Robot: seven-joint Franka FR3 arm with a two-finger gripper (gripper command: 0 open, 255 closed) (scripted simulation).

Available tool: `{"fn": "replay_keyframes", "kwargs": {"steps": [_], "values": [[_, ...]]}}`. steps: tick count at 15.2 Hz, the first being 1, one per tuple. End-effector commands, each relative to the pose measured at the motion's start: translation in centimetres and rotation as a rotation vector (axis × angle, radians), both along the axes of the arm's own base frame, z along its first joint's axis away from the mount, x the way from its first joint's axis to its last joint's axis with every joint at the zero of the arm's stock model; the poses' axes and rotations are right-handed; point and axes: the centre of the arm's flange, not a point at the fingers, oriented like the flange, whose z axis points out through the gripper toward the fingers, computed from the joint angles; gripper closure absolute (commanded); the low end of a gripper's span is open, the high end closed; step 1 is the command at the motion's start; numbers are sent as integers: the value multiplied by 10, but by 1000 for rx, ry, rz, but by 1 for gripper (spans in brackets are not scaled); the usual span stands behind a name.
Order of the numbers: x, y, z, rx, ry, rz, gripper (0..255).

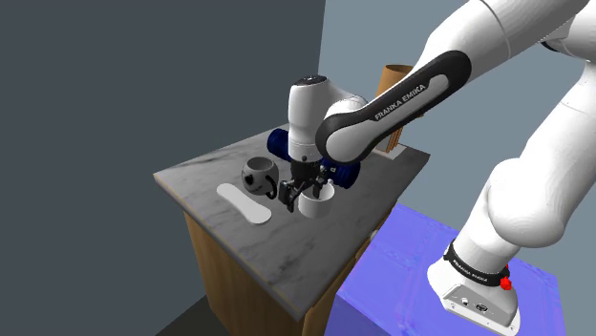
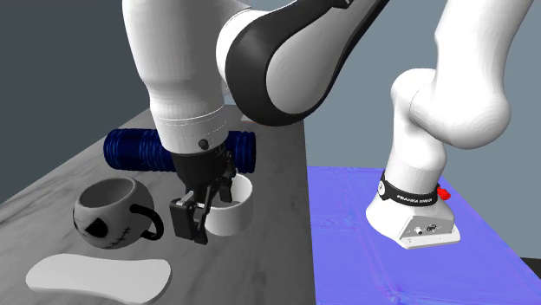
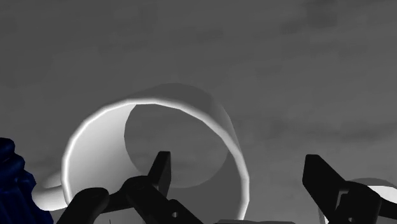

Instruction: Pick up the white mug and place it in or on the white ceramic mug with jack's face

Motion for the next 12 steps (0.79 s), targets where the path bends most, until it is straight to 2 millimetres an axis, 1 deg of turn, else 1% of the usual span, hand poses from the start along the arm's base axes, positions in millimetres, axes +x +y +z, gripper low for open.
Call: {"fn": "replay_keyframes", "kwargs": {"steps": [1, 4, 5, 12], "values": [[0, 0, 0, 0, 0, 0, 0], [0, 0, 0, 0, 0, 0, 0], [0, 0, 0, 0, 0, 0, 255], [0, 0, 0, 0, 0, 0, 255]]}}
